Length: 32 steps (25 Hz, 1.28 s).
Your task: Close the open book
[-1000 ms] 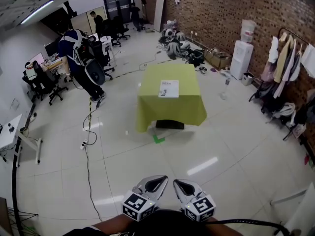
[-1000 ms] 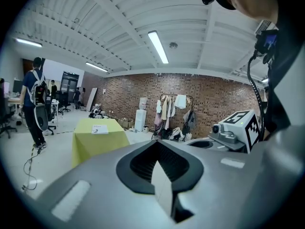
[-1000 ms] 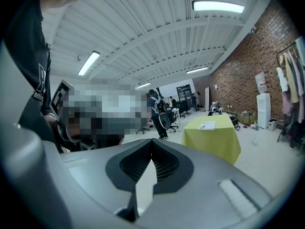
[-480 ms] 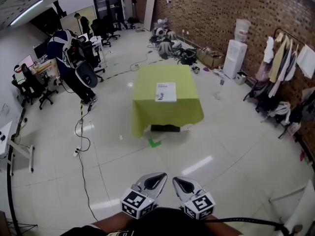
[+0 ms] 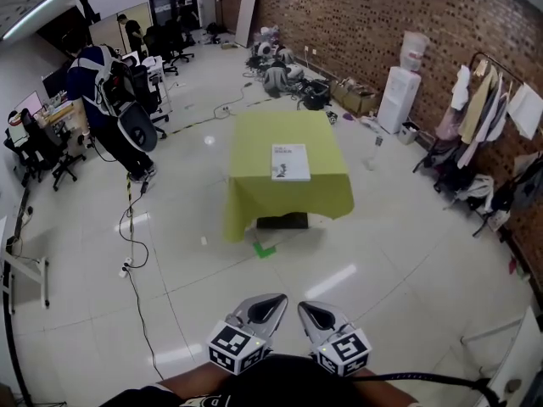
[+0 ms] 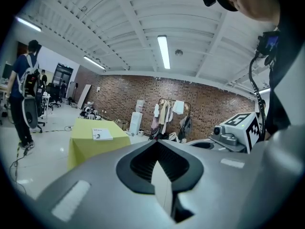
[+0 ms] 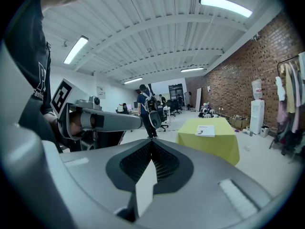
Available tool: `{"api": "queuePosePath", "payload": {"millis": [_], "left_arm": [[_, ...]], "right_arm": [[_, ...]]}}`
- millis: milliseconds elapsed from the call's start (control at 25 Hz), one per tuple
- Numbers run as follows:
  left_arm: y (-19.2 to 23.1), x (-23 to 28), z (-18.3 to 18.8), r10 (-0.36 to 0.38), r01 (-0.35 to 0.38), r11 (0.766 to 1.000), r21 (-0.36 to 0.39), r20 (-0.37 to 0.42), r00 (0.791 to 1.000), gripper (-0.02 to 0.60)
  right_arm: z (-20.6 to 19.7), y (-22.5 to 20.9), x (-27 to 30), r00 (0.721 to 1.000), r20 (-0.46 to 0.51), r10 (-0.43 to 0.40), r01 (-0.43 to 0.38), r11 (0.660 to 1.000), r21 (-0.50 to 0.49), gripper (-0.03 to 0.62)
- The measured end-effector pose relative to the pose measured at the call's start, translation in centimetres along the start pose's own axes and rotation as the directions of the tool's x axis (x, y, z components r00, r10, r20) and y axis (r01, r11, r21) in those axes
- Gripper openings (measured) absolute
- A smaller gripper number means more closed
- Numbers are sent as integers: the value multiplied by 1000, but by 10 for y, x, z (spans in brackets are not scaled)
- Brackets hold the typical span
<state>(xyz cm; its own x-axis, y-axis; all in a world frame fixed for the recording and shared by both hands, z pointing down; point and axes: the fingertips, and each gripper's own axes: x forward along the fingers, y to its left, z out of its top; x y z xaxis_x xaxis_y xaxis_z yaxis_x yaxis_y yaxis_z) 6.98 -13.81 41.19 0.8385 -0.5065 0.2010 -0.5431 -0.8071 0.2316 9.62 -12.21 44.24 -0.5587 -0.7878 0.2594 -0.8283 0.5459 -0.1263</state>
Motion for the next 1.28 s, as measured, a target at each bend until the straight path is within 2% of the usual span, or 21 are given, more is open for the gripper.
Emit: {"api": "queuePosePath", "payload": {"millis": [320, 640, 880, 1040, 1280], "left_arm": [[58, -16, 8, -69, 69, 997, 14, -8, 998, 8], [97, -18, 9, -136, 136, 991, -16, -5, 991, 8], [123, -14, 10, -125, 125, 990, -58, -1, 992, 8], [136, -2, 9, -117, 116, 990, -74, -7, 993, 8], [165, 23, 22, -30, 30, 997, -73, 2, 1000, 8]], "right_arm": [[14, 15, 60, 998, 9, -56, 56, 998, -2, 8], [19, 16, 100, 994, -31, -108, 108, 994, -3, 8], [22, 20, 127, 994, -83, -78, 77, 997, -13, 8], [22, 7, 137, 993, -91, -73, 72, 997, -9, 8], [34, -25, 161, 997, -71, -18, 16, 1000, -20, 8]]}}
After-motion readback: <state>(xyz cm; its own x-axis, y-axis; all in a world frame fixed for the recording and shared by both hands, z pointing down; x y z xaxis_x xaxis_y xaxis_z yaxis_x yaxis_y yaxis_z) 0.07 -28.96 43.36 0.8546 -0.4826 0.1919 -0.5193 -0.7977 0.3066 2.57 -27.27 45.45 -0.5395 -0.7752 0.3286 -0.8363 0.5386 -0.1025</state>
